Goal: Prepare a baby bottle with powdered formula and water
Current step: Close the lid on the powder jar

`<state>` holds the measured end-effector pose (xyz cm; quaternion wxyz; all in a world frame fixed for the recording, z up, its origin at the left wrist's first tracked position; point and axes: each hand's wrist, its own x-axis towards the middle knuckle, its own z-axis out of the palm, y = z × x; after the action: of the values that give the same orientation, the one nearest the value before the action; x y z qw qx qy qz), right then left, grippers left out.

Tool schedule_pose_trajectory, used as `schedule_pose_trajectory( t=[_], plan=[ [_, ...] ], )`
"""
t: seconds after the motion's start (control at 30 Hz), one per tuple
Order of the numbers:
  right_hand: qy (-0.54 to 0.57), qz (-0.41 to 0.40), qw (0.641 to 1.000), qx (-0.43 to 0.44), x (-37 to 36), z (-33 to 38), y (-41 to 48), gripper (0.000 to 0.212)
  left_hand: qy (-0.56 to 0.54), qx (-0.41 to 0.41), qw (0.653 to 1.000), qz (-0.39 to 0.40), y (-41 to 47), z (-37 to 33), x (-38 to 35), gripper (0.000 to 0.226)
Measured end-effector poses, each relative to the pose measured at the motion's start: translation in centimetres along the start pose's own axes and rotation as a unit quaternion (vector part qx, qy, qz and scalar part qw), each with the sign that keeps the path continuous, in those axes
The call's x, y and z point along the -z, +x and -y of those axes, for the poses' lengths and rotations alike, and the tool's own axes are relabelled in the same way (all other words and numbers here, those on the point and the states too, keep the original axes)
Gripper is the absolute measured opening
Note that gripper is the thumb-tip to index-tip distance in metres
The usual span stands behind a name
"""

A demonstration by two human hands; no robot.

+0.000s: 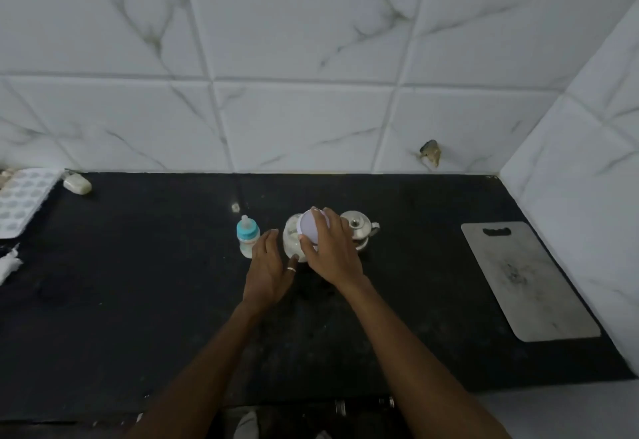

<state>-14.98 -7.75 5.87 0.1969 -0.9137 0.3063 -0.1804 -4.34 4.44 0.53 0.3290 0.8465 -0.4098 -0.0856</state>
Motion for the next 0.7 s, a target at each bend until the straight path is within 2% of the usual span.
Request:
schedule_pose_trajectory(
  t=[0.17, 0.3, 0.5, 0.7],
  plan=[
    [-0.015, 0.006, 1.000, 0.023, -0.3, 1.4, 2.8, 0.064, -0.062, 0.004, 0.998, 0.007, 1.9, 0.3, 0.2, 0.090],
    [-0.013, 0.037, 0.999, 0.024, -0.9, 1.7, 4.1, 0.069, -0.116, -0.021, 0.993, -0.006, 3.6, 0.7, -0.5, 0.083],
    [-0.022, 0.074, 0.997, 0.016, -2.1, 0.7, 4.7, 0.073, -0.148, 0.004, 0.986, 0.071, 5.5, 2.2, -2.3, 0.096],
    [-0.010, 0.097, 0.995, 0.017, -2.2, 0.2, 4.5, 0.075, -0.193, 0.062, 0.975, 0.091, 6.6, 2.4, -2.8, 0.076]
  ],
)
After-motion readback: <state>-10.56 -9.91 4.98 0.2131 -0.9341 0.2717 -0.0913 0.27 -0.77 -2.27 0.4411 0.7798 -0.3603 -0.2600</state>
